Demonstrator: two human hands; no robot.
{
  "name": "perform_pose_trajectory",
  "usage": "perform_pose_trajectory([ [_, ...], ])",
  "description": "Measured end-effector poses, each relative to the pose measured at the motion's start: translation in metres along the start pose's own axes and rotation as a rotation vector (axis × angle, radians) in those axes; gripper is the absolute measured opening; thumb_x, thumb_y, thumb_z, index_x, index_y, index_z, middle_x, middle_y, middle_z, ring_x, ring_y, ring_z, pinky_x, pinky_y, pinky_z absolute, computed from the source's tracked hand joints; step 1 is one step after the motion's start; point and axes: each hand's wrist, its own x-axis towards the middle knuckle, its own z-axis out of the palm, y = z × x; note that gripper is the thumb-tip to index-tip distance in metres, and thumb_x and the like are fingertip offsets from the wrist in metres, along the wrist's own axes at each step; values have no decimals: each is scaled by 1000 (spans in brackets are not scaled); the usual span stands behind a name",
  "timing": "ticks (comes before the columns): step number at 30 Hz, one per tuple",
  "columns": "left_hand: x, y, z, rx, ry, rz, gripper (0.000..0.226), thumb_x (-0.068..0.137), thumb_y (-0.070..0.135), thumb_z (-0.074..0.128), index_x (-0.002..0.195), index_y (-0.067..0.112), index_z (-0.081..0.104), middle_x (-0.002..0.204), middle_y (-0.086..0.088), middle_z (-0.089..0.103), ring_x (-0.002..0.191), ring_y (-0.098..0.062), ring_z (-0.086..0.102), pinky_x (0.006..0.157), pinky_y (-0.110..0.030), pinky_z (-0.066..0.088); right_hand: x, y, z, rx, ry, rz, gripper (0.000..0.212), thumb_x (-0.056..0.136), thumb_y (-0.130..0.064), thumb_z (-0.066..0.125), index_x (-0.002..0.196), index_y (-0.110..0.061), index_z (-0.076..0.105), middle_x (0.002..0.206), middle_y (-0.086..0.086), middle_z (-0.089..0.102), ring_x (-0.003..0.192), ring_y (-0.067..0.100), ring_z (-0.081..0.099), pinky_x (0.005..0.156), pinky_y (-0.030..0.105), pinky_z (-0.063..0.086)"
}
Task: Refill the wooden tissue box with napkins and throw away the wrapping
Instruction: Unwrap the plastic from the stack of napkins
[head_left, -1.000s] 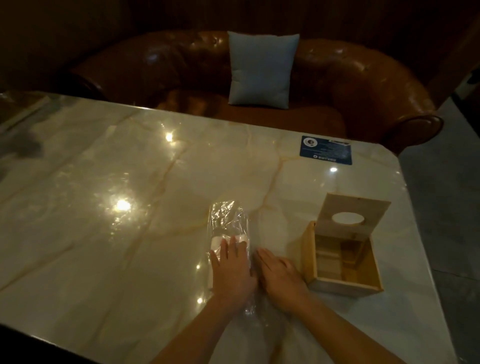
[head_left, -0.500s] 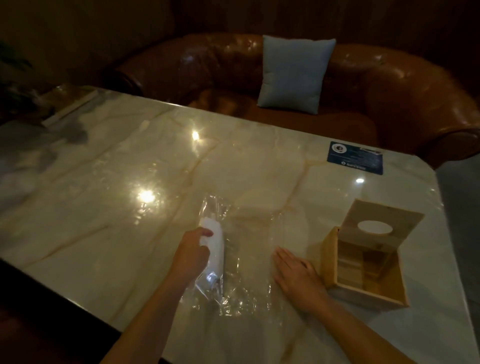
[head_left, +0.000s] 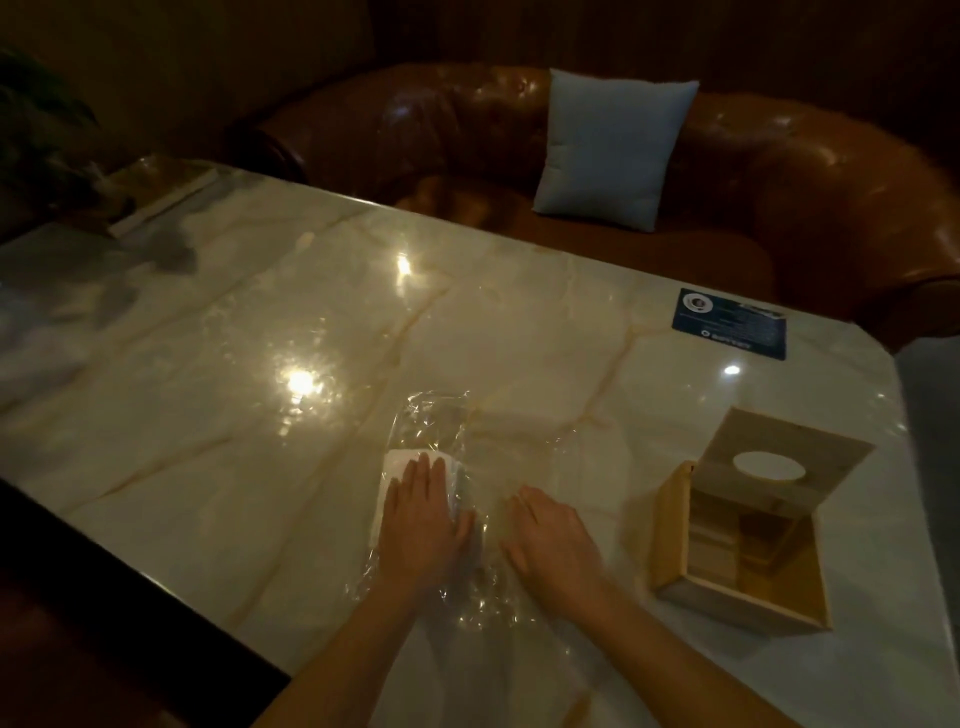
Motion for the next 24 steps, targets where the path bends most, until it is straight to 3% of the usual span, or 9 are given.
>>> perform_pose_trajectory([
  [2, 1, 2, 6, 30, -22, 26, 72, 95, 47, 31, 147, 10, -2, 159, -11, -1, 147, -24, -2, 119, -38, -1, 4, -11, 10, 57, -61, 7, 55, 73, -42, 66, 119, -12, 60, 127, 7, 62, 116, 21, 59, 92, 35, 49],
  [4, -1, 1, 9, 57, -37, 32, 71, 96, 44, 29, 146, 10, -6, 159, -11, -5, 146, -25, -5, 119, -38, -4, 6, -16, 24, 115, -207, 4, 65, 88, -47, 45, 140, -11, 34, 151, 10, 31, 139, 27, 30, 112, 42, 25],
  [6, -2, -2, 11, 40, -43, 39, 66, 97, 38, 26, 146, 10, -7, 159, -11, -5, 146, -25, -6, 119, -37, -4, 3, -16, 34, 83, -303, -10, 71, 91, -54, 34, 146, -13, 15, 157, 8, 11, 145, 25, 9, 117, 41, 9],
  [9, -2, -7, 9, 23, -49, 71, 60, 97, 30, 27, 147, 13, -2, 159, -9, -2, 147, -22, -4, 119, -36, -2, 1, -10, 40, -6, -262, -47, 72, 87, -56, 39, 144, -15, 24, 154, 6, 18, 143, 24, 20, 115, 42, 18],
  [11, -1, -13, 2, -16, -49, 97, 63, 96, 29, 35, 148, 15, 2, 159, -7, 4, 147, -20, 3, 119, -35, 4, 1, -5, 44, 22, -311, -62, 73, 89, -57, 33, 146, -18, 12, 157, 5, 8, 145, 23, 8, 116, 41, 9],
  [13, 0, -19, -9, -94, -16, 93, 64, 93, 27, 44, 147, 16, 11, 158, -6, 13, 144, -20, 18, 116, -35, 20, 2, -2, 47, 36, -350, -64, 73, 90, -57, 30, 147, -20, 4, 158, 3, 0, 145, 21, -2, 116, 39, 2],
  [16, 1, -30, -29, -170, 54, 39, 61, 90, 18, 49, 145, 19, 23, 157, -2, 19, 134, -25, 39, 103, -39, 44, 5, 1, 43, 35, -364, -69, 72, 90, -55, 32, 147, -20, 5, 159, 3, 2, 145, 20, -1, 117, 38, 3],
  [21, 5, -51, -50, -264, 108, -35, 64, 84, -2, 47, 141, 21, 31, 158, 1, 16, 134, -26, 38, 93, -39, 49, 8, 8, 32, 31, -404, -109, 69, 92, -50, 34, 147, -22, 6, 159, 1, 1, 145, 17, 1, 116, 35, 6],
  [24, 6, -63, -57, -294, 144, -103, 70, 82, -9, 48, 142, 21, 29, 157, 1, 15, 130, -26, 43, 77, -33, 50, 13, 13, 24, 31, -427, -106, 66, 92, -48, 37, 147, -22, 10, 159, 0, 3, 145, 17, 5, 116, 36, 10],
])
